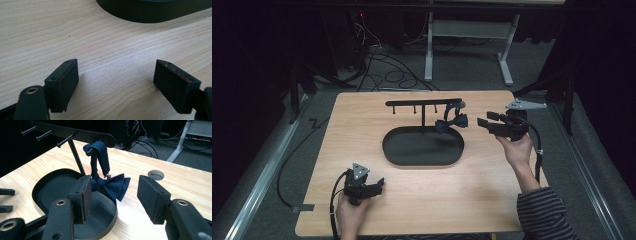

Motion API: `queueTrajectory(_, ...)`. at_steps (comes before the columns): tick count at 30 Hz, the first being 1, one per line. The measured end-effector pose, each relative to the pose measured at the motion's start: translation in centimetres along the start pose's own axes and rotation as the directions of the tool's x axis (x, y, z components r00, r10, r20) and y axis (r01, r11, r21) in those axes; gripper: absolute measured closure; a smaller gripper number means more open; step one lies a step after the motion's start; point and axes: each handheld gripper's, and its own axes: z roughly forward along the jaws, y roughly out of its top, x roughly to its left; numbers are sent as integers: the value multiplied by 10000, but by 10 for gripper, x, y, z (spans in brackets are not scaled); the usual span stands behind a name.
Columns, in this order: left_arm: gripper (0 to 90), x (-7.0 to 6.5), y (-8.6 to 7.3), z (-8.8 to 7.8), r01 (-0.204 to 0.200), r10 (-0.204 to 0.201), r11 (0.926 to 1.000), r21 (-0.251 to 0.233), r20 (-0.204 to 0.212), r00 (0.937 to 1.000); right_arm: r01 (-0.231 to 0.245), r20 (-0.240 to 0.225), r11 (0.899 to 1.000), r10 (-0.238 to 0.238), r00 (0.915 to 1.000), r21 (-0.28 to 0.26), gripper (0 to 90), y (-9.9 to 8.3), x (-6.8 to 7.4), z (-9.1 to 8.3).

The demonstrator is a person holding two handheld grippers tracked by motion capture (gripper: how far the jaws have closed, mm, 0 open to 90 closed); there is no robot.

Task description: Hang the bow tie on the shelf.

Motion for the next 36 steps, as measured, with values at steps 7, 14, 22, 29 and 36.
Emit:
queueTrajectory(7,206,0,0,0,0,0,10000,0,0,10000,5,8,10000,-5,10000,-94,466,-3,0,-5)
queueTrajectory(14,206,0,0,0,-3,3,10000,4,-6,10000,-12,43,9999,13,10000,-150,464,-6,0,-12)
queueTrajectory(22,206,0,0,0,-5,5,10000,3,-3,10000,-101,155,9997,105,9998,-223,464,-15,-5,-22)
queueTrajectory(29,206,0,0,0,-5,5,10000,4,-9,10000,-157,221,9993,165,9996,-334,463,-22,-7,-33)
queueTrajectory(36,206,0,0,0,-6,6,10000,4,-5,10000,-243,213,9991,250,9995,-344,461,-29,-8,-39)
